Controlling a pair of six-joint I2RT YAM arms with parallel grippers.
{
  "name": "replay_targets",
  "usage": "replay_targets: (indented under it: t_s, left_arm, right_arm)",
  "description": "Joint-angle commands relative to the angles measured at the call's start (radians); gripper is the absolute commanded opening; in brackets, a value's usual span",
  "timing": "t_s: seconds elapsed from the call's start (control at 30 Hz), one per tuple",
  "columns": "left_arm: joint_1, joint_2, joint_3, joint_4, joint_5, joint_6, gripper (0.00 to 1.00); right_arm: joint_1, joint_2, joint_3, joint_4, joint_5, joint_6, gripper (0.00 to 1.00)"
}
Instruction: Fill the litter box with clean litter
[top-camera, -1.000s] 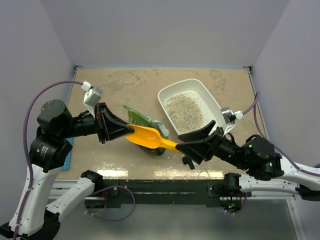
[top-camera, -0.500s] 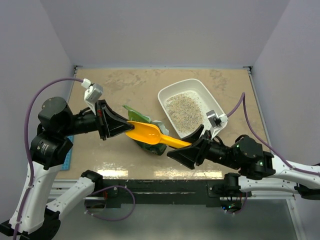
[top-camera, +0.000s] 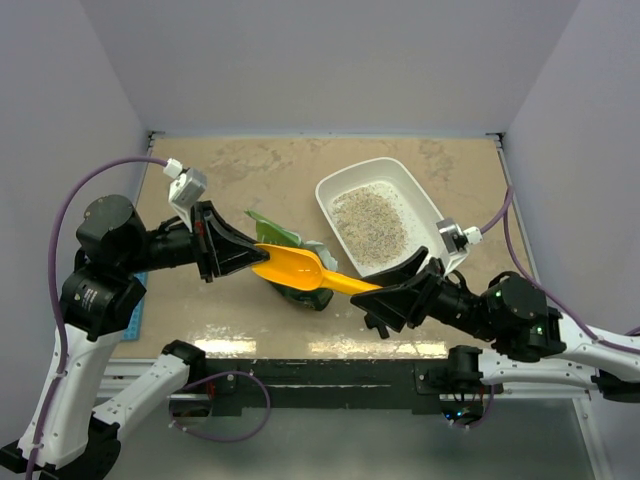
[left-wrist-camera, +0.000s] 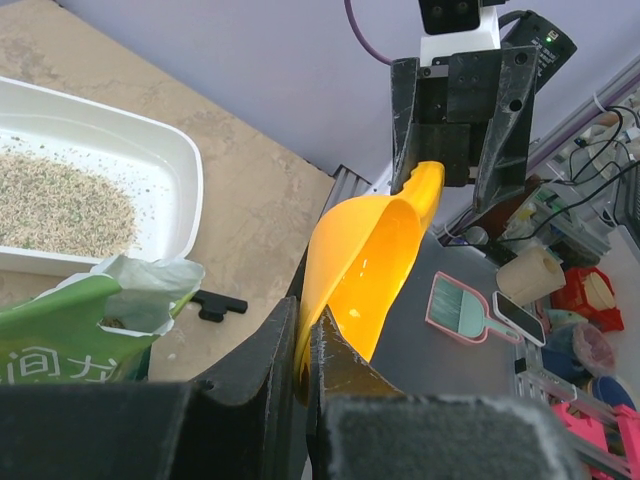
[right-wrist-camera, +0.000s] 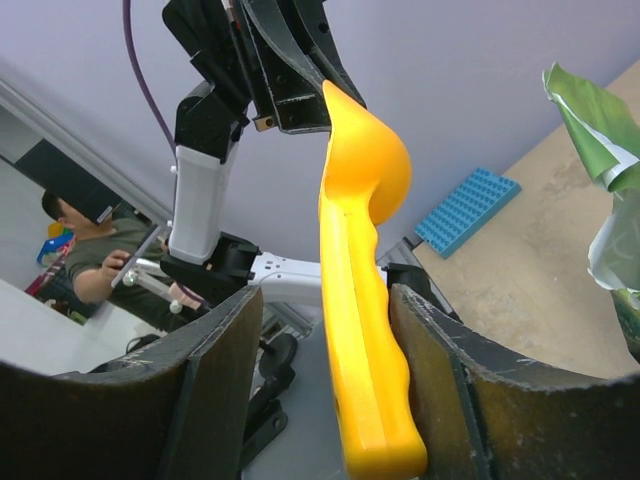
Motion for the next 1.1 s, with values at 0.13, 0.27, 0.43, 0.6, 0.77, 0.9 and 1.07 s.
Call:
replay_targets:
  t_s: [0.13,0.27,0.43,0.6,0.77,0.9,1.07]
  left_arm:
    - [-0.006,0.008,0.032,0.018,-0.006,0.0,0.0]
    - [-0.006,0.007,0.029,0.015,-0.007,0.0,0.0]
    - [-0.006,0.001,0.024,0.009,-0.01,0.002,0.0]
    - [-0.006,-0.004,0.008,-0.001,-0.035,0.017,0.01]
    - [-0.006,-0.001,-0.022,-0.008,-0.114,0.054,0.42]
    - [-0.006,-0.013,-0.031,0.026,-0.187,0.145,0.6]
    - [-0.006,-0.029,-0.057,0.061,-0.315,0.329,0.71]
  right_arm:
    - [0.003,0.018,0.009,0.048,-0.007,-0.022,0.51]
    - [0.003,0.032,0.008,0.077,-0.013,-0.031,0.43]
    - [0.003,0.036,0.013,0.085,-0.001,-0.045,0.2]
    - [0.003,0.027,0.023,0.062,0.035,-0.054,0.0]
    - [0.003,0.03,0.074,-0.016,0.081,-0.071,0.0]
    - [0.003,0.055,0.155,-0.168,0.14,-0.083,0.0]
    - [0.003,0.088,0.276,-0.407,0.245,-0.079,0.0]
